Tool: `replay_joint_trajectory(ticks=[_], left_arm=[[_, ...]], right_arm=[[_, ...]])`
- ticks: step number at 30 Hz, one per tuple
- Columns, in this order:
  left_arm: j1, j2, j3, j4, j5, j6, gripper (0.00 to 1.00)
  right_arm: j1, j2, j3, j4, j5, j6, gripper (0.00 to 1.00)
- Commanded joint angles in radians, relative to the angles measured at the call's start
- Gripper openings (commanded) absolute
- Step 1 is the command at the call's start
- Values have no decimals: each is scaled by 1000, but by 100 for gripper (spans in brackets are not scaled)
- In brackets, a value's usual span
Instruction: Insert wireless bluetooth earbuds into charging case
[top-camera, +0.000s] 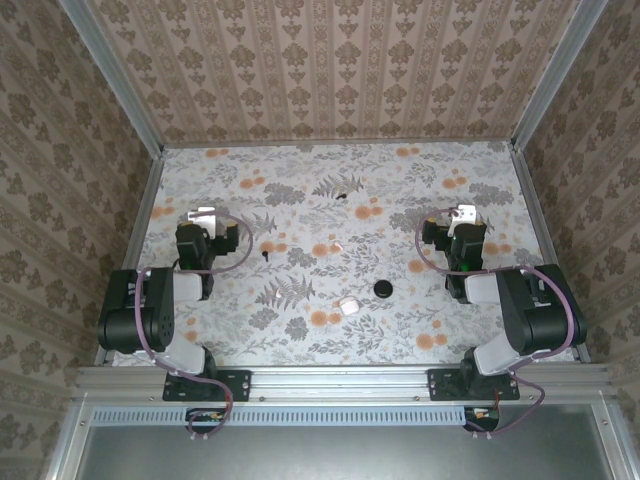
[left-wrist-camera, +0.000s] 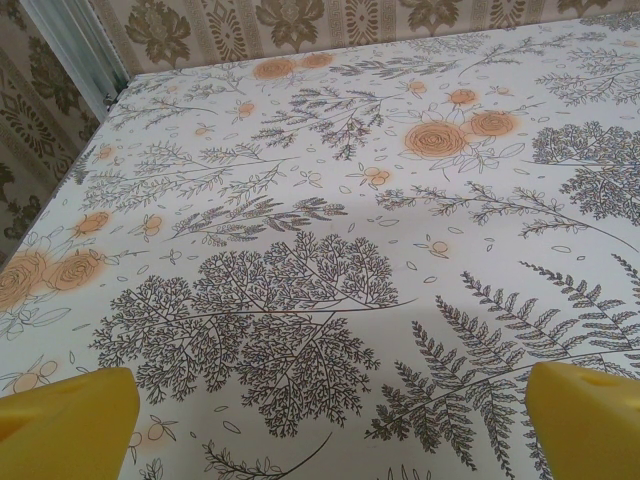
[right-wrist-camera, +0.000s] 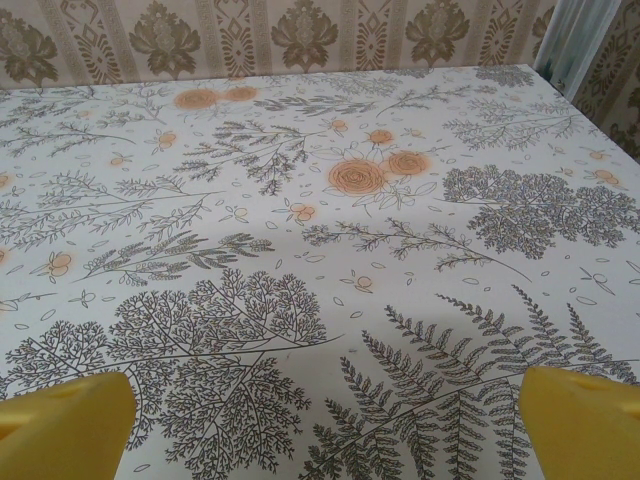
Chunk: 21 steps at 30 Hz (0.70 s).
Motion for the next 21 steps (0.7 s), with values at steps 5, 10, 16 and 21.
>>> replay_joint_trajectory(ticks=[5,10,16,21], left_arm=[[7,-7,1,-3,24,-19,100],[1,-65,19,-74,10,-14,100],[5,-250,117,-426,-93,-110,100],[11,-368,227,-756,-108,-228,100]], right_arm=[[1,2,11,0,-17,0,100],[4,-45,38,-83,-31,-9,100],[2,-176,246,-600,-26,78,100],[15,-203,443,-1043,-98,188,100]])
